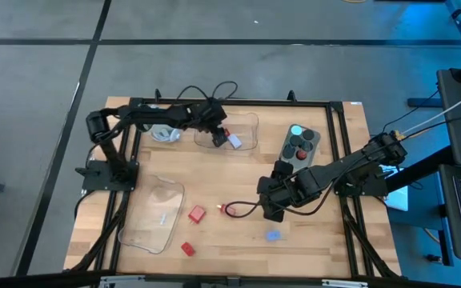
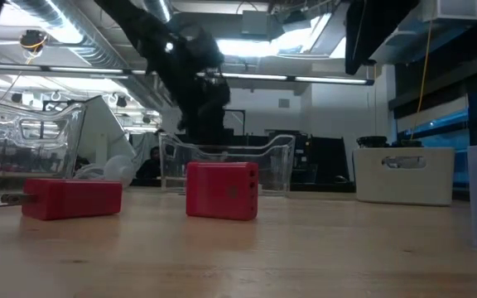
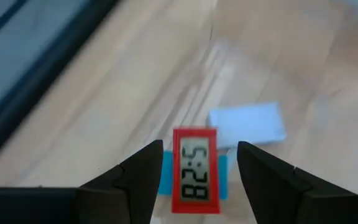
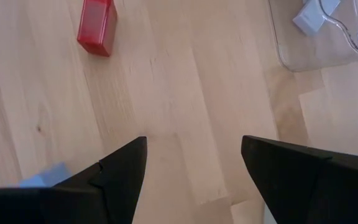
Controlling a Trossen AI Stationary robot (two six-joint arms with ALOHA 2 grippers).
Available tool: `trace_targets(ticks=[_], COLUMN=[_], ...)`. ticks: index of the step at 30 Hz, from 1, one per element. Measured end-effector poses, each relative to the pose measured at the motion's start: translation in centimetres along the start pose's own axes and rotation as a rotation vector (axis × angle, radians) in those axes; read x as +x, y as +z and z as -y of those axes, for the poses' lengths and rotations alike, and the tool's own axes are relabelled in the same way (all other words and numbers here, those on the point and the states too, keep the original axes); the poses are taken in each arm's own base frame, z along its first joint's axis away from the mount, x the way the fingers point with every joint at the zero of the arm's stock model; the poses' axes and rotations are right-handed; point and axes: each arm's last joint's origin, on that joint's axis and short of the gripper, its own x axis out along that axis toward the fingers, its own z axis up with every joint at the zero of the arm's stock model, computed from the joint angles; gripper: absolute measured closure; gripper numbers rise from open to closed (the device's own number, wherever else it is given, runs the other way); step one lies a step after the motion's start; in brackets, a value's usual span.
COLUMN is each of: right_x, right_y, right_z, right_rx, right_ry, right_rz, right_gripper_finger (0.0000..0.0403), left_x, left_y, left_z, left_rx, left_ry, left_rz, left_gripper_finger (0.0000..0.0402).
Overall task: Pick & Place Office items
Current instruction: Put the top right red USB adapter into the left clear bin
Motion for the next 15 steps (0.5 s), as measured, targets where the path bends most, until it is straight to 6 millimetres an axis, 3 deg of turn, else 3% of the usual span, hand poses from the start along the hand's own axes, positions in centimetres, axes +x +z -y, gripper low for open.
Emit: trace_targets(ticks=[7, 10, 15], right_x=[0.0, 0.0, 0.0], right_y=[-0.2, -0.2, -0.2], right_z=[0.1, 0.1, 0.1], right_rx=[-0.115, -0.19, -0.289], right_ry=[-0.01, -0.007, -0.005], right_rz=[-0.016, -0.023, -0.026], right_gripper_finger=[0.0138, 0.0138, 0.0138], left_x=[-5.7, -8.0, -11.2], left_y=[1.3, 1.4, 0.2], left_z=[1.2, 3.6, 9.5], left_rx=[-0.094, -0.056, 0.053], left_ry=[-0.162, -0.317, -0.515], left_rz=[0.082, 0.102, 0.091], left_gripper_finger=[0.0197, 0.0197, 0.0196])
